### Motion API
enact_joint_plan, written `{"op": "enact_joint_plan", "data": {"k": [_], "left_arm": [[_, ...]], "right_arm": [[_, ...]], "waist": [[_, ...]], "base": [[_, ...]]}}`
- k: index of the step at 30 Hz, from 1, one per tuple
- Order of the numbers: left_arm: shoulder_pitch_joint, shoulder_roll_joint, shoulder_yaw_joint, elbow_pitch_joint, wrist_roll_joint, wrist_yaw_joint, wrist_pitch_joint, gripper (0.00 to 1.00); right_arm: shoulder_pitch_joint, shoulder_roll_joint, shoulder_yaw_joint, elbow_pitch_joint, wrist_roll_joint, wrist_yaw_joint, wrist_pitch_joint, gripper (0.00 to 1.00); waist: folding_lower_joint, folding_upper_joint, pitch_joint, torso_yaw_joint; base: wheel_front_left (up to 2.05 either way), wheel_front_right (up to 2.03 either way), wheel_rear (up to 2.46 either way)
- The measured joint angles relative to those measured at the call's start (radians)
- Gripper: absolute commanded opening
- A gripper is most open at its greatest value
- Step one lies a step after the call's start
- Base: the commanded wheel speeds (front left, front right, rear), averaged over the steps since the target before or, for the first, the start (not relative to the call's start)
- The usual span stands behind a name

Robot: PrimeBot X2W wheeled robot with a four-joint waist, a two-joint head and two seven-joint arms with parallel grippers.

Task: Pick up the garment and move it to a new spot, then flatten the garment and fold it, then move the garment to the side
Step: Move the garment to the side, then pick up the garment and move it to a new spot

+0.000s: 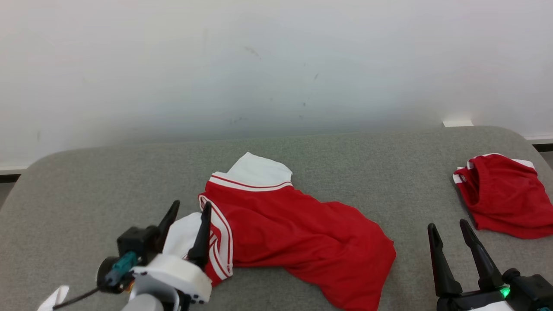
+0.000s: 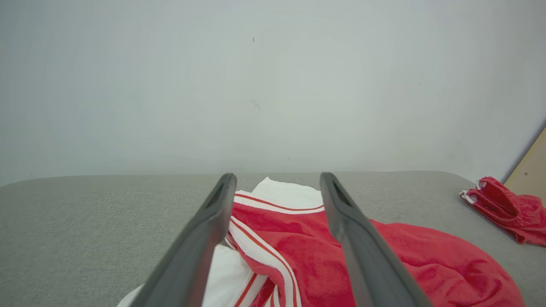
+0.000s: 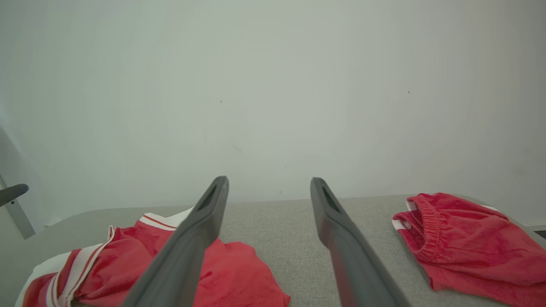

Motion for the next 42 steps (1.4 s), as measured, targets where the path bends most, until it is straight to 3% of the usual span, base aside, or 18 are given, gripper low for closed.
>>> {"op": "enact_joint_plan", "data": {"k": [7, 20, 35, 42], "left_arm": [[0.215, -0.037, 0.136, -0.158, 0.079, 0.031, 0.000, 1.00], [0.293, -0.137, 0.235, -0.177, 0.185, -0.049, 0.000, 1.00], [0.286, -0.162, 0.214, -0.053, 0.256, -0.120, 0.000, 1.00], [0.256, -0.176, 0.209, -0.028, 0.263, -0.128, 0.000, 1.00]], "right_arm": [[0.022, 0.004, 0.001, 0.007, 0.000, 0.000, 0.000, 1.00], [0.028, 0.002, 0.001, 0.019, 0.000, 0.000, 0.000, 1.00], [0.024, -0.003, 0.011, 0.053, 0.003, 0.000, 0.000, 1.00], [-0.027, 0.007, 0.067, 0.215, 0.047, 0.000, 0.035, 1.00]], "waist": [[0.0000, 0.0000, -0.006, 0.003], [0.0000, 0.0000, -0.009, 0.009], [0.0000, 0.0000, 0.003, 0.000], [0.0000, 0.0000, 0.023, -0.005]], "base": [[0.00, 0.00, 0.00], [0.00, 0.00, 0.00], [0.00, 0.00, 0.00], [0.00, 0.00, 0.00]]}}
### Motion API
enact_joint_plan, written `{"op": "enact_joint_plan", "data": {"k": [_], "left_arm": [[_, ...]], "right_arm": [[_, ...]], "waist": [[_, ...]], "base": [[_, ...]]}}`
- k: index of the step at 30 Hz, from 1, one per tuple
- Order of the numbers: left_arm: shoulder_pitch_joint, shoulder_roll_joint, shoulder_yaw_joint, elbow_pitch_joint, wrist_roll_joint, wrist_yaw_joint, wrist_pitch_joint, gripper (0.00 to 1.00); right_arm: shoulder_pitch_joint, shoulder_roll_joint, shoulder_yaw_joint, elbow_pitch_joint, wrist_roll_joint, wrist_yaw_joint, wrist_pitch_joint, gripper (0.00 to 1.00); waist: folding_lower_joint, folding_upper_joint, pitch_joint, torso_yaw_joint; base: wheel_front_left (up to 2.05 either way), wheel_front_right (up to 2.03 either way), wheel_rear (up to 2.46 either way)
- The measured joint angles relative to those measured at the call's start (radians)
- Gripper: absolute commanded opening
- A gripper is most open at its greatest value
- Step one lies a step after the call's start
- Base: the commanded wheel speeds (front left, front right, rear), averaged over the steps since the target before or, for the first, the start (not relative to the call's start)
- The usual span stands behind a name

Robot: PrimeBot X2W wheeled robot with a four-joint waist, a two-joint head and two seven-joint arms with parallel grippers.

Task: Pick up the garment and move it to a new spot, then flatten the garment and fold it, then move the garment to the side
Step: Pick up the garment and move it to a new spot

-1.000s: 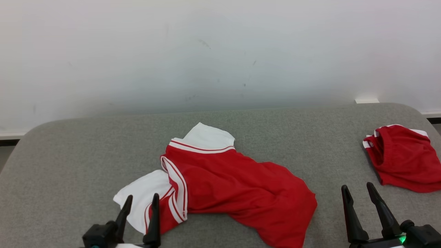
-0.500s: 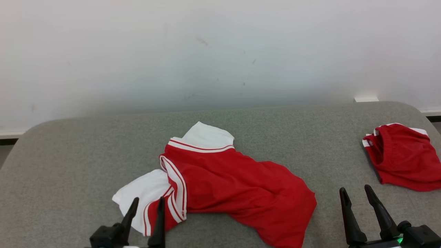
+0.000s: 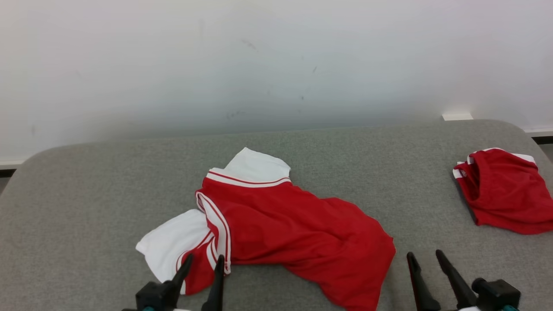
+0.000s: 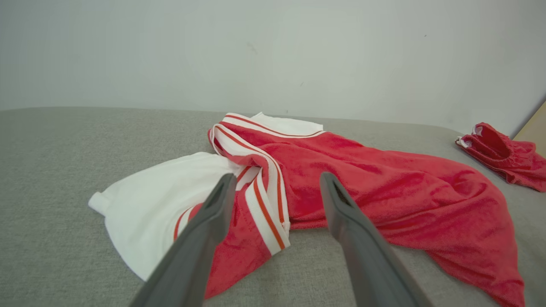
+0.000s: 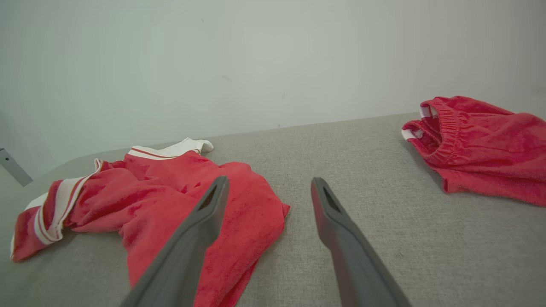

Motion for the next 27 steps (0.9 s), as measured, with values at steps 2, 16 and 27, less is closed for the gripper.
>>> {"op": "enact_joint_plan", "data": {"k": [2, 16, 27], "left_arm": [[-0.007, -0.002, -0.003, 0.001, 0.001, -0.001, 0.000, 1.00], [-0.025, -0.017, -0.004, 0.019, 0.003, -0.010, 0.000, 1.00], [-0.026, -0.022, 0.004, 0.018, 0.008, -0.018, 0.000, 1.00]], "right_arm": [[-0.014, 0.007, 0.003, 0.029, 0.010, 0.000, 0.021, 1.00], [-0.094, 0.049, 0.036, 0.220, 0.318, 0.000, 0.309, 0.29], [-0.129, -0.018, 0.036, 0.121, 0.363, 0.000, 0.217, 0.00]], "waist": [[0.0000, 0.0000, 0.003, 0.003], [0.0000, 0.0000, 0.027, 0.101], [0.0000, 0.0000, 0.039, 0.155]], "base": [[0.00, 0.00, 0.00], [0.00, 0.00, 0.00], [0.00, 0.00, 0.00]]}}
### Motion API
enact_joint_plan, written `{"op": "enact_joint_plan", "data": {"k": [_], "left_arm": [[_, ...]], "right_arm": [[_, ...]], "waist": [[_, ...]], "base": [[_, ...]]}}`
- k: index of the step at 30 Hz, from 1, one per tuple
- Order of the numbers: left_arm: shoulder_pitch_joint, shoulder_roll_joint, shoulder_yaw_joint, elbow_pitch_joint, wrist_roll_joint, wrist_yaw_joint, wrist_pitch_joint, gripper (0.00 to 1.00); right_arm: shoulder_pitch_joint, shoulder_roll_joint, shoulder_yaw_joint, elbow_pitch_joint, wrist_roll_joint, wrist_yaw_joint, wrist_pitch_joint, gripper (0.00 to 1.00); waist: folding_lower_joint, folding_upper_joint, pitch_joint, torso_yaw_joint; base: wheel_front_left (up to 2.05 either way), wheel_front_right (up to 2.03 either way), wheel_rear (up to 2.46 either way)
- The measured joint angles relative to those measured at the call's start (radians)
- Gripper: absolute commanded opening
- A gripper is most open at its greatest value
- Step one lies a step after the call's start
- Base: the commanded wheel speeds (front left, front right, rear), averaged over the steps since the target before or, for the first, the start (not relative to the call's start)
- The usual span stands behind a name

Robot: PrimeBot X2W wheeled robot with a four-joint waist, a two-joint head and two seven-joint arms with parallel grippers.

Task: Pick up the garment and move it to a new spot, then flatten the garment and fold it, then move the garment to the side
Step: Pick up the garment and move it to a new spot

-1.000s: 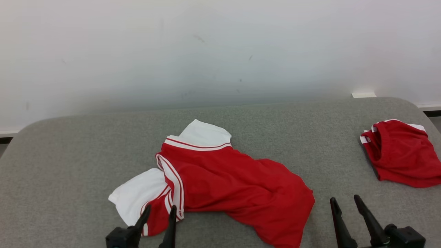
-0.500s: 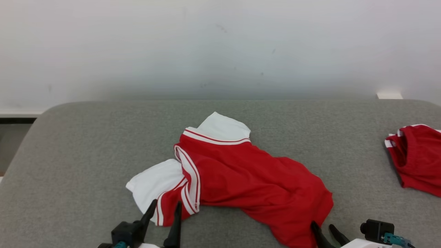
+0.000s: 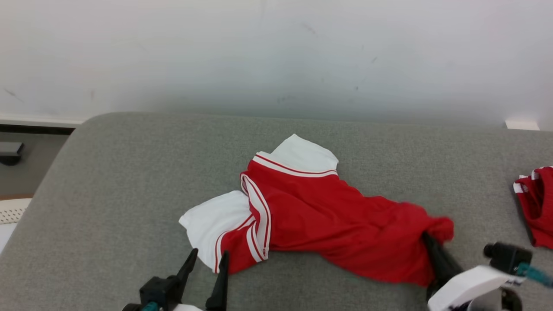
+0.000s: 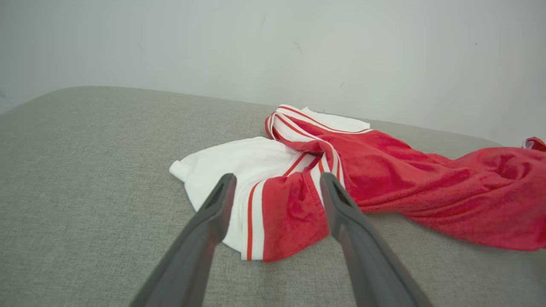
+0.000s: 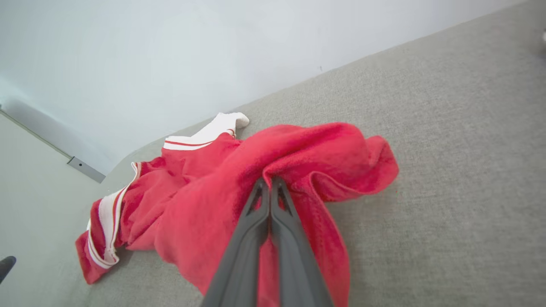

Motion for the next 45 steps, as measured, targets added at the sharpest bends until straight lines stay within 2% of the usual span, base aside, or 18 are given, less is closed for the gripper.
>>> {"op": "enact_joint_plan", "data": {"k": [5, 9, 14, 18, 19, 20, 22, 23, 28, 33, 39, 45], "left_arm": [[-0.010, -0.004, -0.001, -0.014, 0.002, -0.004, 0.000, 1.00], [-0.050, -0.009, -0.007, -0.028, 0.006, -0.007, 0.000, 1.00], [-0.097, -0.012, -0.015, -0.038, 0.012, -0.012, 0.000, 1.00], [-0.127, -0.016, -0.025, -0.040, 0.012, -0.012, 0.000, 1.00], [-0.134, -0.016, -0.028, -0.041, 0.012, -0.012, 0.000, 1.00], [-0.139, -0.016, -0.030, -0.042, 0.012, -0.011, 0.000, 1.00], [-0.142, -0.016, -0.032, -0.040, 0.010, -0.008, 0.000, 1.00], [-0.142, -0.016, -0.034, -0.039, 0.008, -0.007, 0.000, 1.00], [-0.136, -0.017, -0.041, -0.032, -0.003, -0.002, 0.000, 1.00], [-0.105, -0.017, -0.029, -0.024, -0.004, -0.002, 0.000, 1.00], [-0.060, -0.017, 0.003, -0.022, 0.002, -0.004, 0.000, 1.00], [-0.019, -0.017, 0.027, -0.025, 0.002, -0.005, 0.000, 1.00]], "right_arm": [[-0.079, -0.074, -0.030, -0.081, 0.030, 0.000, 0.025, 0.00], [-0.184, -0.135, -0.064, -0.085, 0.054, 0.000, 0.064, 0.00], [-0.326, -0.195, -0.103, 0.004, 0.087, 0.000, 0.117, 0.00], [-0.427, -0.247, -0.124, 0.135, 0.087, 0.000, 0.137, 0.00], [-0.446, -0.257, -0.125, 0.170, 0.080, 0.000, 0.136, 0.04], [-0.464, -0.262, -0.125, 0.203, 0.071, 0.000, 0.132, 0.22], [-0.491, -0.260, -0.119, 0.256, 0.066, 0.000, 0.126, 0.50], [-0.500, -0.258, -0.114, 0.280, 0.066, 0.000, 0.126, 1.00], [-0.503, -0.247, -0.070, 0.349, 0.066, 0.000, 0.119, 1.00], [-0.449, -0.245, -0.023, 0.351, 0.043, 0.000, 0.053, 1.00], [-0.347, -0.230, 0.015, 0.243, 0.005, 0.000, -0.094, 1.00], [-0.177, -0.198, 0.058, 0.110, -0.065, 0.000, -0.218, 1.00]], "waist": [[0.0000, 0.0000, 0.035, 0.005], [0.0001, 0.0000, 0.089, 0.014], [0.0002, 0.0001, 0.166, 0.038], [0.0002, 0.0000, 0.218, 0.070], [0.0002, 0.0001, 0.227, 0.080], [0.0002, 0.0000, 0.235, 0.090], [0.0003, 0.0000, 0.246, 0.106], [0.0003, 0.0000, 0.248, 0.112], [0.0003, 0.0000, 0.214, 0.110], [0.0002, 0.0000, 0.143, 0.081], [0.0001, 0.0000, 0.061, 0.019], [0.0000, 0.0000, -0.001, -0.056]], "base": [[0.00, 0.00, 0.00], [0.00, 0.00, 0.00], [0.00, 0.00, 0.00], [0.00, 0.00, 0.00], [0.00, 0.00, 0.00], [0.00, 0.00, 0.00], [0.00, 0.00, 0.00], [0.00, 0.00, 0.00], [0.00, 0.00, 0.00], [0.00, 0.00, 0.00], [0.00, 0.00, 0.00], [0.00, 0.00, 0.00]]}}
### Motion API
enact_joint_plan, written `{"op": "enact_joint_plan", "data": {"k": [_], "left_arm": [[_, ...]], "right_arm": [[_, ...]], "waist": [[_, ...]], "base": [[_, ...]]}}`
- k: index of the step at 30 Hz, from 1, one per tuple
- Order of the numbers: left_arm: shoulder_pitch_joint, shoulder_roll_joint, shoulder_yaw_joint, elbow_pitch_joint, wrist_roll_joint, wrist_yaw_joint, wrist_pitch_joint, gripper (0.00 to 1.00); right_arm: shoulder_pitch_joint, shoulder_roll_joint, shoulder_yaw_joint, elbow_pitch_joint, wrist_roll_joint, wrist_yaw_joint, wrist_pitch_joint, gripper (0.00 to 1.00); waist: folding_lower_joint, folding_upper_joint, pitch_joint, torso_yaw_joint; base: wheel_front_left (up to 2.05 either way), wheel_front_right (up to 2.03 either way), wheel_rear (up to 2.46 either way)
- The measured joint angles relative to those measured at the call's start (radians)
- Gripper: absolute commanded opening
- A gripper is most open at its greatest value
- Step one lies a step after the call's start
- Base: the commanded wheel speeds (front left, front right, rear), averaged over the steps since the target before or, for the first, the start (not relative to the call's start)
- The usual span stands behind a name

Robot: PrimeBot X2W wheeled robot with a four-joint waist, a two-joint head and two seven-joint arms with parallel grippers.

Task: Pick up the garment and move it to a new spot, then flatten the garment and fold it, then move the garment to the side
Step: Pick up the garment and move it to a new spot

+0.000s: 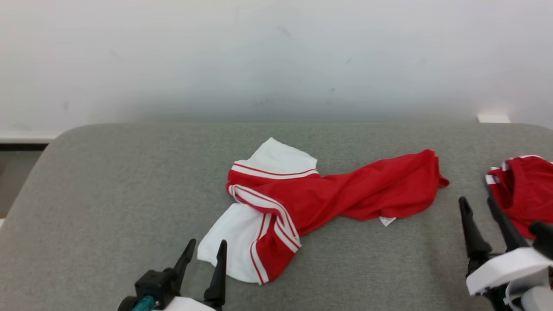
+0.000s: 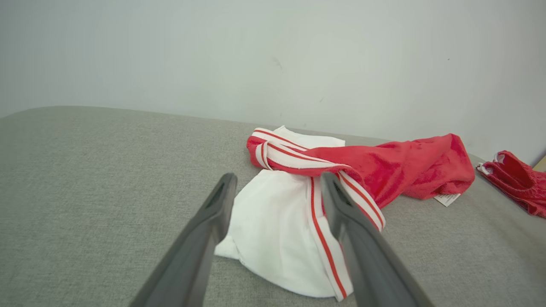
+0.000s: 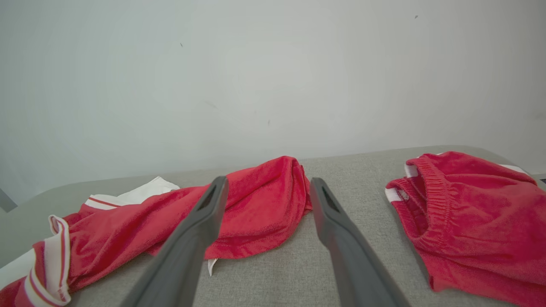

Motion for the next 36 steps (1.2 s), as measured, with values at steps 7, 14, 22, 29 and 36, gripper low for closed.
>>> {"op": "enact_joint_plan", "data": {"k": [7, 14, 22, 29, 36], "left_arm": [[0.019, 0.000, 0.008, 0.002, 0.000, -0.007, 0.000, 1.00], [0.018, 0.000, -0.019, 0.007, 0.000, -0.020, 0.000, 1.00], [-0.025, 0.000, -0.139, 0.072, -0.002, -0.040, 0.003, 1.00], [-0.138, 0.000, -0.226, 0.225, -0.011, -0.041, 0.151, 1.00], [-0.249, 0.003, -0.247, 0.368, 0.002, -0.019, 0.251, 1.00]], "right_arm": [[0.182, 0.084, -0.091, -0.190, -0.110, 0.000, -0.032, 1.00], [0.309, 0.182, -0.165, -0.327, -0.214, 0.000, -0.033, 1.00], [0.317, 0.202, -0.174, -0.354, -0.249, 0.000, -0.033, 1.00], [0.302, 0.204, -0.169, -0.353, -0.254, 0.000, -0.033, 1.00], [0.279, 0.220, -0.166, -0.353, -0.255, 0.000, -0.033, 1.00]], "waist": [[-0.0001, 0.0000, -0.033, -0.058], [-0.0001, 0.0000, -0.031, -0.074], [-0.0001, 0.0000, -0.025, -0.084], [0.0000, 0.0000, -0.004, -0.110], [0.0000, 0.0000, 0.033, -0.161]], "base": [[0.00, 0.00, 0.00], [0.00, 0.00, 0.00], [0.00, 0.00, 0.00], [0.00, 0.00, 0.00], [0.00, 0.00, 0.00]]}}
